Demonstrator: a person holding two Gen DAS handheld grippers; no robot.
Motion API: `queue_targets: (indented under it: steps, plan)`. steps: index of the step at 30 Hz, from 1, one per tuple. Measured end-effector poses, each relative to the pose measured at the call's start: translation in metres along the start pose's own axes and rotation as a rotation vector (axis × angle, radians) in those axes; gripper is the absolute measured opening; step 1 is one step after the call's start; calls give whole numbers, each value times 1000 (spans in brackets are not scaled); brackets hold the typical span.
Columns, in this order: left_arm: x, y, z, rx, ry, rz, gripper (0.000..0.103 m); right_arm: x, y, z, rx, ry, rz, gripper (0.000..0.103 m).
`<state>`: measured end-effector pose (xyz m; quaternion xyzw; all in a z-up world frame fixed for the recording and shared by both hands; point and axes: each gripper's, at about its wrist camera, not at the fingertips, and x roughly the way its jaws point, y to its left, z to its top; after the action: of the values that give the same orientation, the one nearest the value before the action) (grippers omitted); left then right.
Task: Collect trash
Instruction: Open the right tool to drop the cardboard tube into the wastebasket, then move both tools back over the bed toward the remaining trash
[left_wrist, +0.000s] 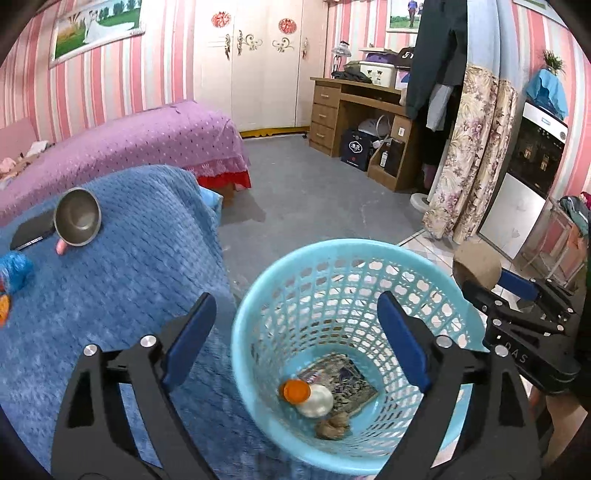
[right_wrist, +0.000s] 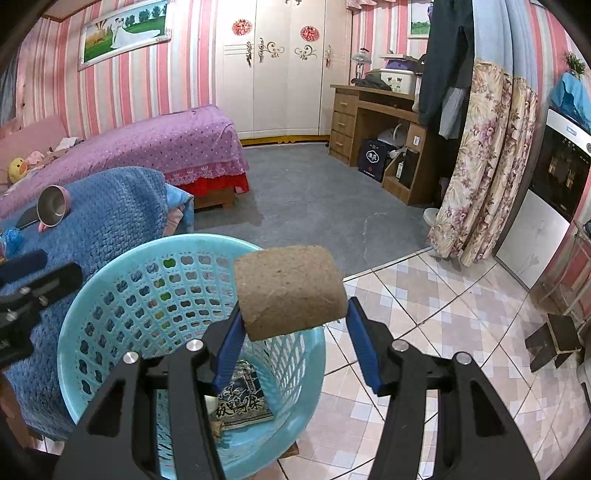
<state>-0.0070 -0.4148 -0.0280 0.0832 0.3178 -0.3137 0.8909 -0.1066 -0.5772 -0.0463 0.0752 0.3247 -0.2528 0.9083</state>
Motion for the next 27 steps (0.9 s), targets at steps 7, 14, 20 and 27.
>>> queue_targets:
  steps: [7,14,20,27]
  plan:
    - [-13,35,3,-26,-15,49,94,3,12,-4,-4,5,14,54]
    - [-23,66,1,-64,-27,77,95,10,29,-3,-12,16,10,56]
    - [-30,91,0,-86,-27,102,97,12,33,-3,22,27,-20,93]
    - [-50,131,-4,-110,-30,128,97,-3,55,6,22,-13,-16,98]
